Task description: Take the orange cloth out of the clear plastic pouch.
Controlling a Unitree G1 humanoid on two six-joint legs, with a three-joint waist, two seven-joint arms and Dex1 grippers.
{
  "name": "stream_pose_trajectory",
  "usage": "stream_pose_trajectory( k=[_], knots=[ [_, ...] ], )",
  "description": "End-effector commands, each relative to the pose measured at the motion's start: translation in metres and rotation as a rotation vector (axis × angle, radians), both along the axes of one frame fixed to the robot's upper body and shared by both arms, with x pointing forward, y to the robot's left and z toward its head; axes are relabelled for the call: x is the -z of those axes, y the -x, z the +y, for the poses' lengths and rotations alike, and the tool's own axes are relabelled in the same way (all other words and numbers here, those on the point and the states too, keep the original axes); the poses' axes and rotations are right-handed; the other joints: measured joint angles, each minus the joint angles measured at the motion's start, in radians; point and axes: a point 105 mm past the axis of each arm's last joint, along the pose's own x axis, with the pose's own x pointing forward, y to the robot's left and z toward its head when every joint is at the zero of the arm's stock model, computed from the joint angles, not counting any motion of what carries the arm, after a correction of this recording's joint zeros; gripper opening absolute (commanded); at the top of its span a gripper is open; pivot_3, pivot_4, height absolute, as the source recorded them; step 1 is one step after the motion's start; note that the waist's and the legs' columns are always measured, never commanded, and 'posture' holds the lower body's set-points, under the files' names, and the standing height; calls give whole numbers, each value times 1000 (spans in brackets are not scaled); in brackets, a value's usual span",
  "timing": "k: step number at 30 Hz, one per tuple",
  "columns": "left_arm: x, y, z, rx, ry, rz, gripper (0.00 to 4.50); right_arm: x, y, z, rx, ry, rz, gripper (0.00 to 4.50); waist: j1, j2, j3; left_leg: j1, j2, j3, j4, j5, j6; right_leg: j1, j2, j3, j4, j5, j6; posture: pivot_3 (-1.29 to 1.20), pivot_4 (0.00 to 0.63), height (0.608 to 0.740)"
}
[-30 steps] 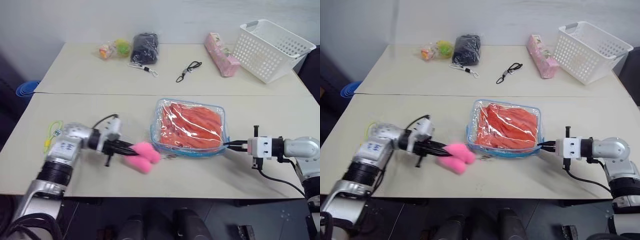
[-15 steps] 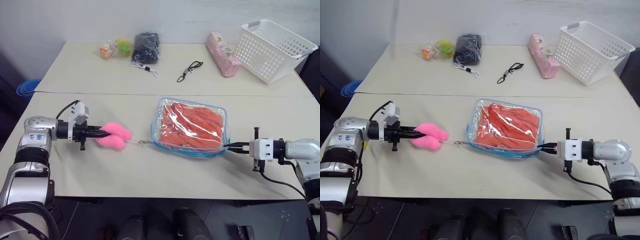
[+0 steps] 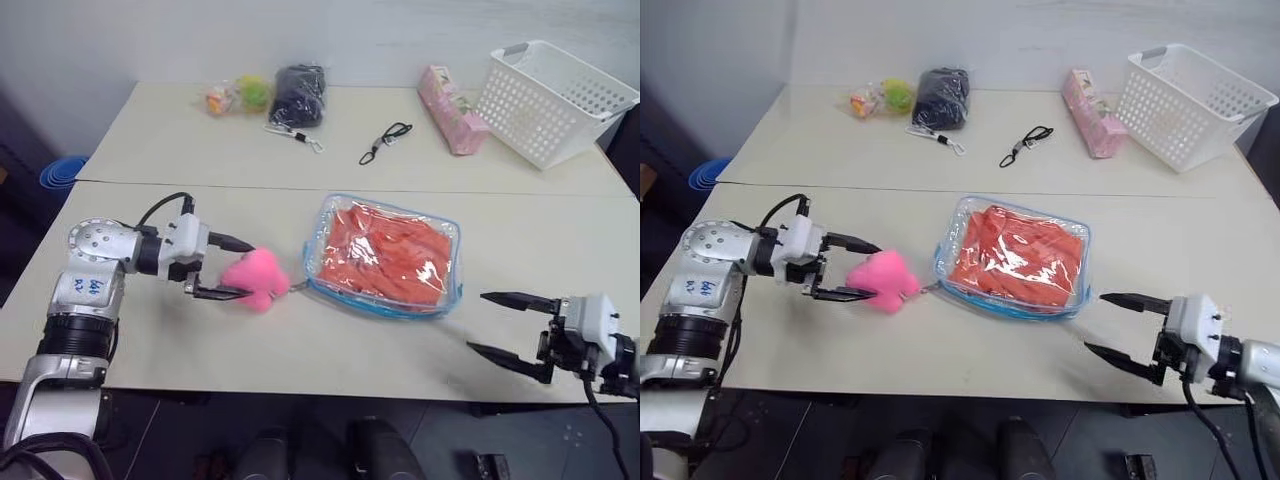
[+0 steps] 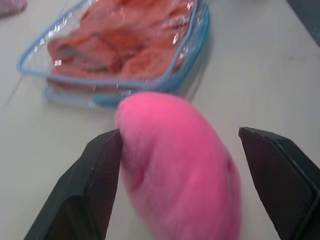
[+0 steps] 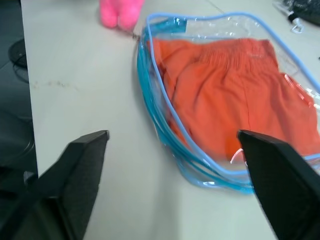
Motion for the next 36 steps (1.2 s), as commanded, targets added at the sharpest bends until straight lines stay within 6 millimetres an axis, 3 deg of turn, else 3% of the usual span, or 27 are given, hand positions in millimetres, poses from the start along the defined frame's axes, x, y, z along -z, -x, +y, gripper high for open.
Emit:
stream_pose_trajectory(
  k=[1,4,8,12,16,19,29,36],
  knots=[
    [-29,-4,-31,60,95,-119,3769,-10,12,12,15,-42,-31,4474,6,-1,0,0,0,0,0,0,0,0,0,0,0,0,0,0,150,740],
    [-26,-3,-57,147,85,-157,3769,-3,17,16,48,-56,-19,4474,11,-1,0,0,0,1,1,0,1,0,1,1,0,1,1,0,150,740],
    [6,-2,-82,258,-52,-219,3769,1,21,21,61,-63,-19,4474,6,0,0,1,0,3,1,-1,1,0,2,3,0,1,1,0,150,740],
    [28,-7,-92,272,-132,-248,3769,1,27,30,63,-76,-17,4474,7,-1,0,1,0,3,1,-1,1,0,3,3,0,1,1,0,150,740],
    [37,-19,-96,220,-169,-292,3769,7,35,39,72,-86,2,4474,13,-1,0,1,0,2,1,-1,1,0,3,3,0,1,1,0,150,740],
    [40,-27,-96,184,-196,-320,3178,12,38,42,90,-91,6,4500,18,-1,1,1,0,3,1,-1,2,0,3,3,0,1,1,0,150,740],
    [34,-31,-102,127,-102,-197,42,15,33,51,78,-81,-8,4500,17,-1,1,1,0,2,1,-1,2,0,2,2,0,1,1,0,150,740],
    [30,-26,-103,63,13,94,14,20,25,81,-7,-97,65,4500,13,-1,0,1,0,2,2,-1,1,0,2,2,1,1,1,0,150,740]
  ],
)
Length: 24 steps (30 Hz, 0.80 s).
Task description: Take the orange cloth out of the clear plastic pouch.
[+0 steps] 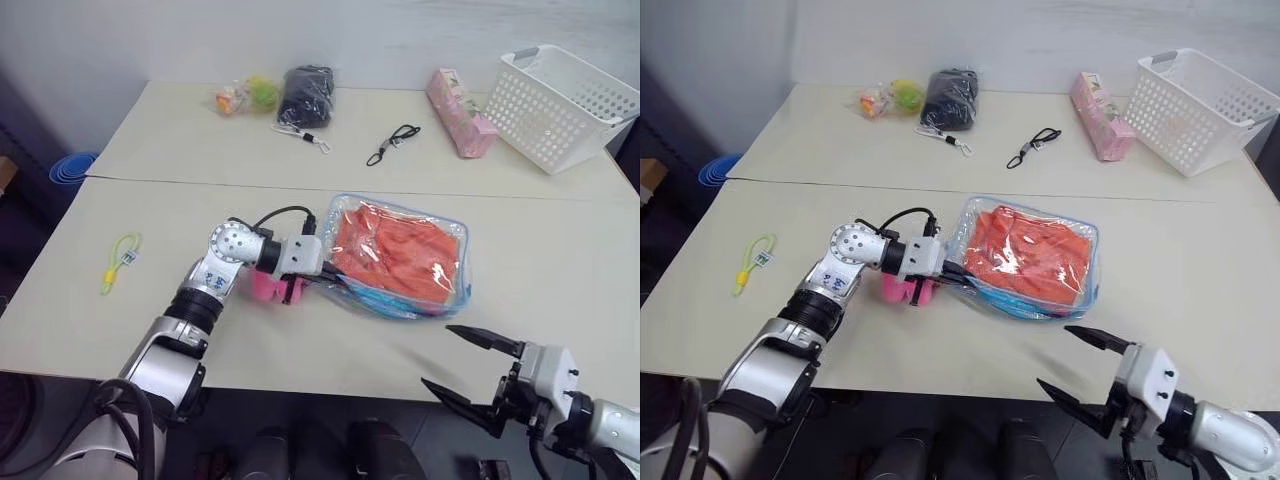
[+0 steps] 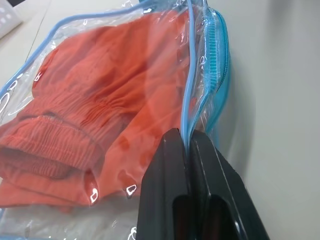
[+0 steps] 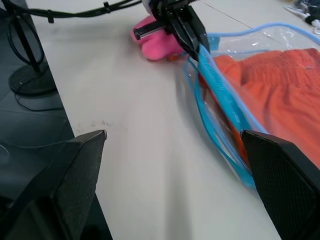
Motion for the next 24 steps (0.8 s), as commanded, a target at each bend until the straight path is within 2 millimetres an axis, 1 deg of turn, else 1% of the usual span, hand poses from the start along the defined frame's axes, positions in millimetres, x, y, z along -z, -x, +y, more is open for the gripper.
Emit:
stream_pose_trajectory(
  k=[1,3,4,5,7,8,11,13,14,15,16,18,22,24],
  knots=[
    [-14,-1,-4,-69,110,122,14,-2,-9,21,-32,-5,31,4500,-2,0,0,0,0,0,0,0,0,0,0,0,0,0,0,0,150,740],
    [-19,-3,-8,-119,159,177,14,-3,-22,29,-10,-5,29,4500,-3,0,0,0,0,0,1,0,0,0,0,0,0,0,0,0,150,740],
    [-21,-2,-11,-134,176,206,14,-2,-34,31,34,-1,26,4500,-2,0,0,0,0,0,1,0,0,0,-1,0,0,0,0,0,150,740],
    [-22,-1,-13,-148,187,237,14,-1,-43,34,55,3,31,4500,-2,0,0,0,0,-1,1,0,0,-1,-1,0,0,0,0,0,150,740],
    [-22,4,-15,-162,200,292,14,0,-58,38,101,13,31,4500,-2,0,0,-1,0,-1,1,3,-6,-2,-1,0,1,0,0,0,150,740],
    [-23,6,-16,-156,206,305,14,0,-63,41,108,12,31,4500,-2,0,0,-2,0,-1,1,3,-6,-2,-1,0,1,0,0,0,150,740],
    [-19,13,-14,-147,180,303,14,-3,-71,47,119,-2,16,4500,0,0,0,-4,0,-1,0,4,-6,-5,-1,0,1,0,0,0,150,740],
    [-16,15,-11,-143,156,289,14,-5,-70,50,108,-12,16,4500,0,0,0,-13,-1,-1,3,4,-7,-14,-1,0,3,0,0,0,150,740],
    [-12,18,-8,-126,124,264,14,-6,-67,49,95,-13,20,4500,1,0,0,-16,-1,0,3,4,-8,-17,-1,0,4,0,0,0,150,740],
    [-9,20,-6,-113,101,247,14,-6,-64,49,88,-11,23,4500,1,0,0,-16,-1,0,3,4,-8,-17,-1,0,4,0,0,0,150,740],
    [-5,21,-4,-105,81,229,235,-7,-61,46,78,-8,15,4500,2,0,0,-15,-1,0,3,4,-8,-17,-1,0,4,0,0,0,150,740],
    [-5,23,-6,-97,94,210,635,-7,-54,39,74,-7,15,4500,4,0,0,-15,-1,0,3,4,-8,-17,-1,0,4,0,0,0,150,740],
    [-10,23,-11,-91,137,152,1825,-5,-44,29,55,17,3,4500,4,0,0,-15,-1,0,3,4,-7,-15,-1,0,3,0,0,0,150,740],
    [-6,26,-10,-64,109,144,2335,-3,-30,21,38,3,31,4500,4,0,0,-15,-1,0,3,4,-7,-15,0,0,4,0,0,0,150,740]
  ],
)
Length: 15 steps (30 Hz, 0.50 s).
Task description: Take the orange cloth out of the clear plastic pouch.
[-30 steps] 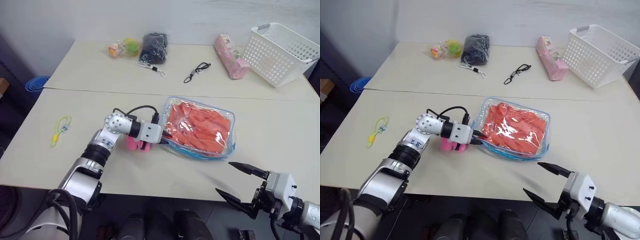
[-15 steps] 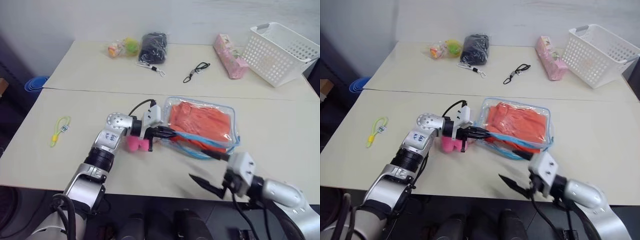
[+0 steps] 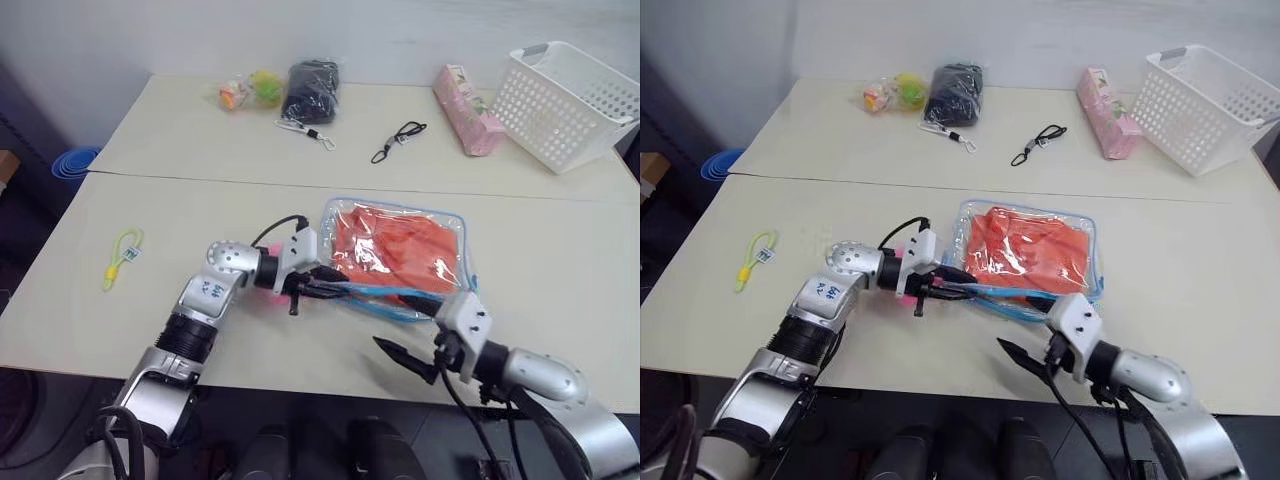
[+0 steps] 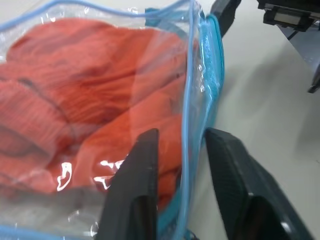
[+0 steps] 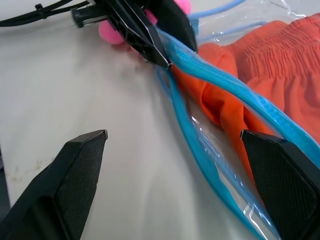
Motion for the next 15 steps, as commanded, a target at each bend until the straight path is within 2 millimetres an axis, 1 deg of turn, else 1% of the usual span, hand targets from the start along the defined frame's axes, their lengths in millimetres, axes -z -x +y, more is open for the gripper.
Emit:
stream_pose_trajectory(
  k=[1,3,4,6,11,12,15],
  knots=[
    [-5,6,-2,52,-8,-74,2335,-15,23,-7,-55,-28,-40,4500,0,0,0,0,0,0,0,0,0,0,0,0,0,0,0,0,150,740],
    [-5,6,-2,52,-2,-73,2335,-14,28,-11,-50,-32,-29,4500,0,0,0,0,1,0,-1,0,0,0,1,0,1,0,0,0,150,740],
    [-6,6,-2,53,3,-73,2184,-14,30,-14,-45,-26,-26,4500,-2,0,0,1,1,0,-1,0,0,0,1,0,0,0,0,0,150,740],
    [-6,6,-3,60,6,-69,1719,-13,31,-17,-33,-20,-24,4500,-5,0,0,1,0,2,0,0,0,1,1,2,1,0,0,0,150,740],
    [-7,4,-4,53,29,-28,158,-13,33,-13,-59,-24,-38,4500,-4,0,0,2,0,1,0,1,1,1,1,1,2,0,0,0,150,740],
    [-9,3,-4,47,40,-13,75,-13,33,-10,-72,-28,-39,4500,-3,0,0,2,0,1,0,1,1,1,1,1,2,0,0,0,150,740],
    [-15,0,-7,19,83,50,75,-13,31,4,-110,-52,-29,4500,-2,0,0,2,0,1,0,1,1,1,1,1,1,0,0,0,150,740]
  ],
)
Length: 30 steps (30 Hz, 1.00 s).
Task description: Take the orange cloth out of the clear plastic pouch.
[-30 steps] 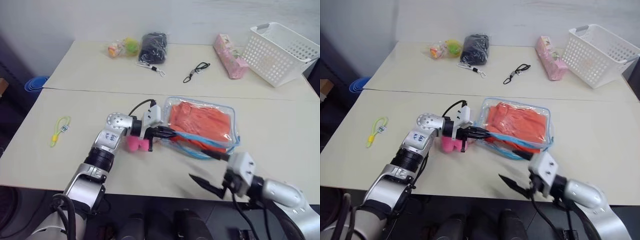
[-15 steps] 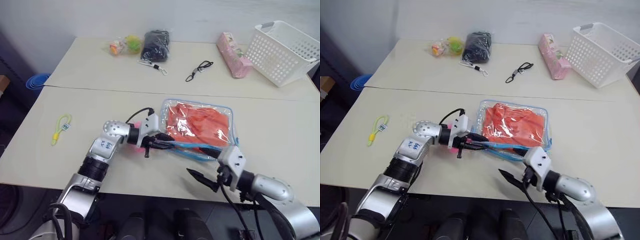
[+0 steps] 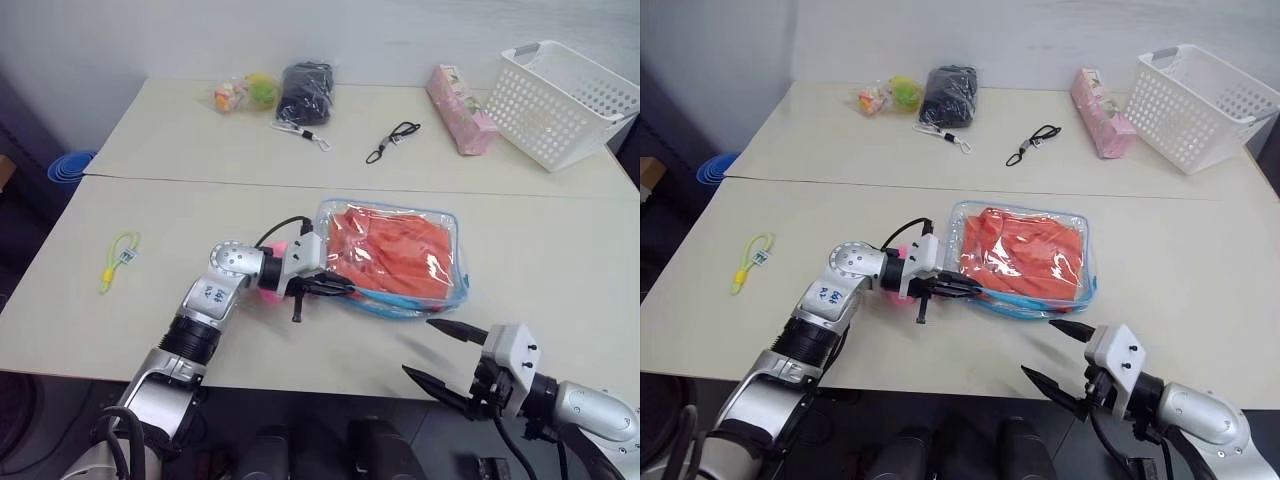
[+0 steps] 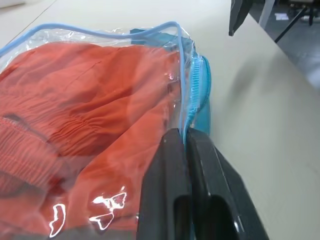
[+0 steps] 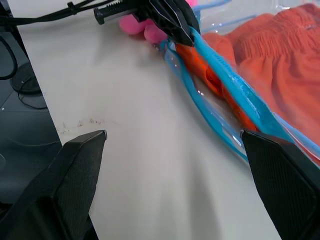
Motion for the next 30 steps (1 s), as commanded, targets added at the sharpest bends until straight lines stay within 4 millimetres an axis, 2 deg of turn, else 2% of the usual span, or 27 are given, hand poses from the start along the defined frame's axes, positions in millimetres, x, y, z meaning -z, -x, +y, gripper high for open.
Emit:
stream_pose_trajectory(
  k=[1,3,6,9,15,19,22,24,27,30],
  knots=[
    [-18,-3,-5,-22,77,50,75,-9,2,24,-70,-39,-21,4500,1,0,0,0,0,0,0,0,0,0,0,0,0,0,0,0,150,740],
    [-22,-4,-7,-33,101,89,75,-9,-2,33,-80,-49,-8,4500,-1,0,0,0,0,-1,0,0,0,0,0,0,0,0,0,0,150,740],
    [-24,-4,-7,-49,108,145,75,-10,-23,41,-43,-14,-54,4500,-2,0,0,0,0,-1,0,0,-1,-1,0,0,0,0,0,0,150,740],
    [-21,-3,-6,-62,92,174,75,-13,-51,39,59,22,-111,4500,-2,0,0,-1,0,-1,0,1,-1,-1,0,0,0,0,0,0,150,740],
    [-19,0,-4,-75,91,206,75,-16,-83,37,177,44,-153,4500,0,0,0,-2,0,-1,0,1,-2,-2,-1,-1,0,0,0,0,150,740],
    [-20,0,-5,-83,101,213,75,-8,-97,37,239,99,-148,4500,-1,0,0,-2,0,-1,0,1,-2,-3,0,-1,1,0,0,0,150,740],
    [-20,-1,-5,-92,103,210,75,-1,-100,40,234,144,-125,4500,-5,0,0,-2,0,-1,0,1,-2,-3,0,-1,1,0,0,0,150,740],
    [-22,-3,-6,-103,117,209,75,-1,-99,46,231,114,-96,4500,-6,0,0,-2,0,-1,0,1,-2,-3,0,-1,1,0,0,0,150,740],
    [-25,-6,-7,-124,132,190,75,-2,-88,55,160,97,-56,4500,-7,0,0,-2,0,-1,0,1,-2,-3,0,-1,2,0,0,0,150,740],
    [-28,-11,-8,-156,152,172,75,-1,-75,52,116,112,-25,4500,-5,0,0,-2,0,-1,0,1,-2,-3,0,-1,2,0,0,0,150,740]
  ],
)
